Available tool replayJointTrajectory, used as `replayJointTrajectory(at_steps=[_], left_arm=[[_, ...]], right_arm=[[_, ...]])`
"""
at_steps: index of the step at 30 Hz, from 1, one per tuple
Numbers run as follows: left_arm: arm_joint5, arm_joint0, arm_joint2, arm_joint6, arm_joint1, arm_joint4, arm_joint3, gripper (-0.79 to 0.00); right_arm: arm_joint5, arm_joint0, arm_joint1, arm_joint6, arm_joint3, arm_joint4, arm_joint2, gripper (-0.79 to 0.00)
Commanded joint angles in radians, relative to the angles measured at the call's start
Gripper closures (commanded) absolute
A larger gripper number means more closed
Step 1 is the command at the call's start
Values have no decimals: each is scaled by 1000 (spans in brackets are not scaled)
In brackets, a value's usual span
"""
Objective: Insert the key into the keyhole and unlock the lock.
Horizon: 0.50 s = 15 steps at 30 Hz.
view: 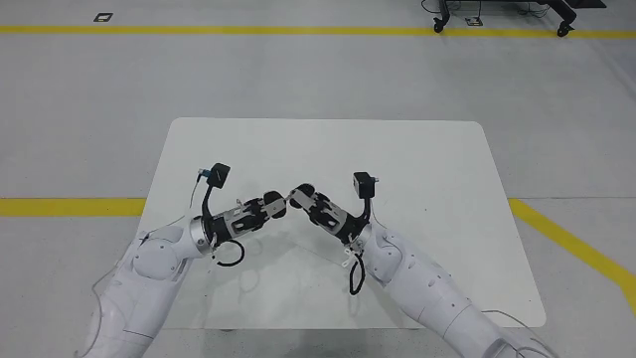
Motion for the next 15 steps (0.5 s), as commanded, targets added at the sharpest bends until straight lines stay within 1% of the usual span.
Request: replayJointTrajectory(at_steps=[1, 3, 4, 5, 6, 8, 11, 15], left_arm=[[-1, 0, 0, 3, 1, 1, -1, 0], [-1, 1, -1, 7, 3, 3, 0, 0], [0, 2, -2, 10, 4, 4, 1, 0], [2, 2, -3, 12, 5, 3, 2, 0], [3, 2, -5, 15, 5, -1, 4, 0], [15, 2, -14, 30, 7, -13, 13, 0], [59, 2, -33, 57, 10, -38, 28, 0], [59, 2, -33, 57, 10, -38, 28, 0]], right_arm=[[0, -2, 0, 0, -4, -4, 2, 0], [0, -3, -1, -1, -5, -6, 4, -9], [0, -5, -1, -1, -6, -5, 4, -172], [0, -5, -1, -1, -7, -4, 5, -699], [0, -6, -2, -2, -7, -2, 5, -785], [0, -7, -2, -2, -6, 0, 6, -785], [0, -7, -2, -2, -6, 0, 6, -785], [0, -7, -2, -2, -6, 0, 6, -785]])
